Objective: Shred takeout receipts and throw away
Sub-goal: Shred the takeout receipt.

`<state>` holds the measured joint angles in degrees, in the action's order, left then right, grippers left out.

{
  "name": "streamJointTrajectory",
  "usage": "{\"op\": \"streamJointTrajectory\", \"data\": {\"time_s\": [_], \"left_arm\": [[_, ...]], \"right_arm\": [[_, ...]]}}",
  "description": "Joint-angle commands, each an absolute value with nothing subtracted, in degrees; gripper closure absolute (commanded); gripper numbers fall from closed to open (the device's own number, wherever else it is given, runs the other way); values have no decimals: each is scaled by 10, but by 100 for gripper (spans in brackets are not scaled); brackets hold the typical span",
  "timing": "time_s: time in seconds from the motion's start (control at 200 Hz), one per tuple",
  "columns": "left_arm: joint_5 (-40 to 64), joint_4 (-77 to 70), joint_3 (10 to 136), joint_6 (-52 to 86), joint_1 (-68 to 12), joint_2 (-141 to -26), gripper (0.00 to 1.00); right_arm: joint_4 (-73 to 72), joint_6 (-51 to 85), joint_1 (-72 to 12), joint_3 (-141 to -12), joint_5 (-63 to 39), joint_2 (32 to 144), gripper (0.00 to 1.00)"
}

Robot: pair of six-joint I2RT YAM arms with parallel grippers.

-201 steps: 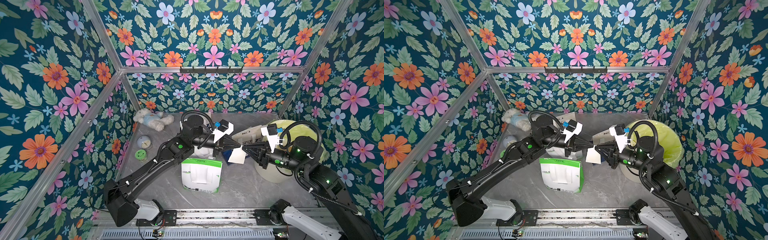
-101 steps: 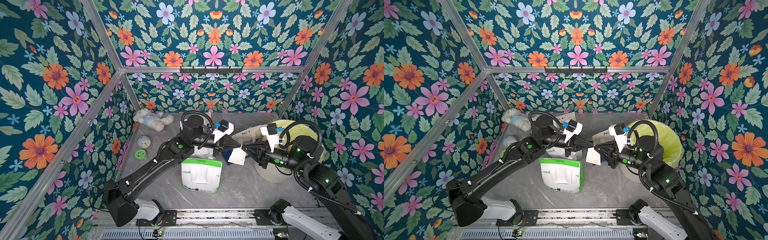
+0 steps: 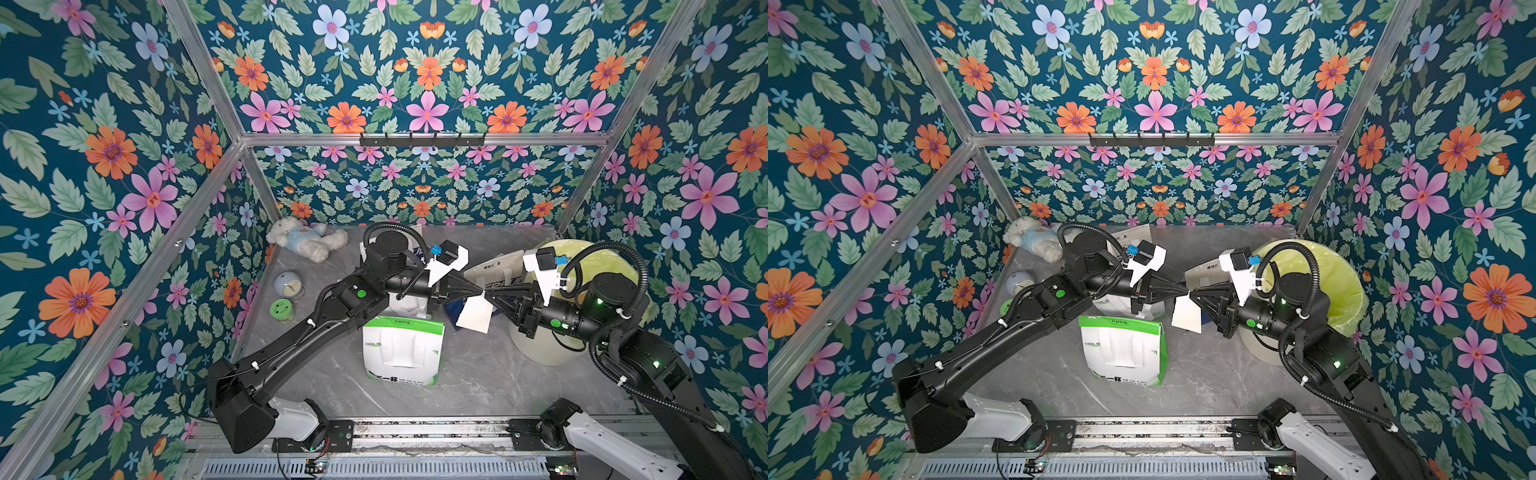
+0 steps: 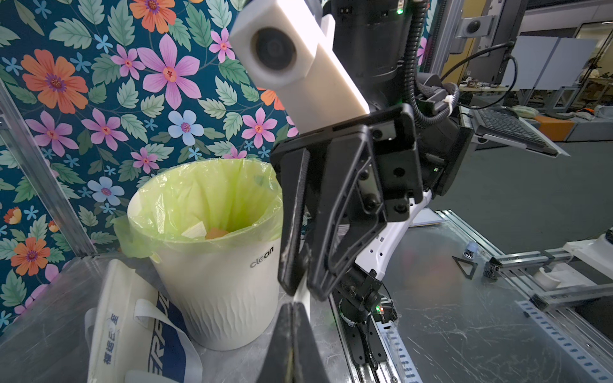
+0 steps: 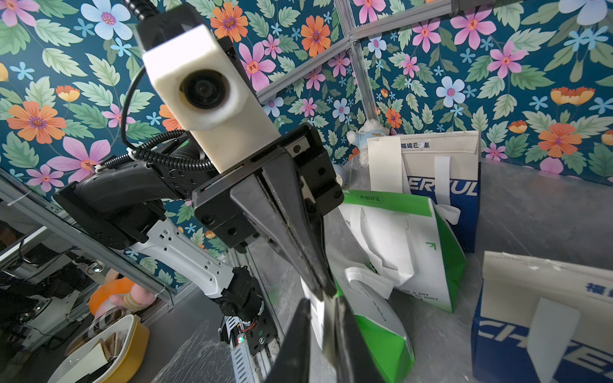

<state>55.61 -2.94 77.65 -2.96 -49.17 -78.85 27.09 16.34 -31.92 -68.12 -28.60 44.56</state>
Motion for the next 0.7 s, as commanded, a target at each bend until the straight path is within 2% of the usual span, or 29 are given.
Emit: {"op": "streamJointTrajectory", "data": {"time_s": [0.0,0.46,0.595,0.655,0.695], "left_arm": [[560,-34,778,-34,-492,-787,100],[558,-37,781,-34,-496,-791,100],[558,-37,780,-35,-498,-792,100],[556,-36,779,-36,-499,-791,100],[556,-36,778,-38,-499,-791,100]], "right_arm": [[257,156,-320,-682,-279,444,83],[245,166,-319,-676,-278,455,87],[243,172,-319,-674,-270,456,94],[242,176,-319,-671,-264,453,100],[243,180,-320,-671,-260,451,100]]}}
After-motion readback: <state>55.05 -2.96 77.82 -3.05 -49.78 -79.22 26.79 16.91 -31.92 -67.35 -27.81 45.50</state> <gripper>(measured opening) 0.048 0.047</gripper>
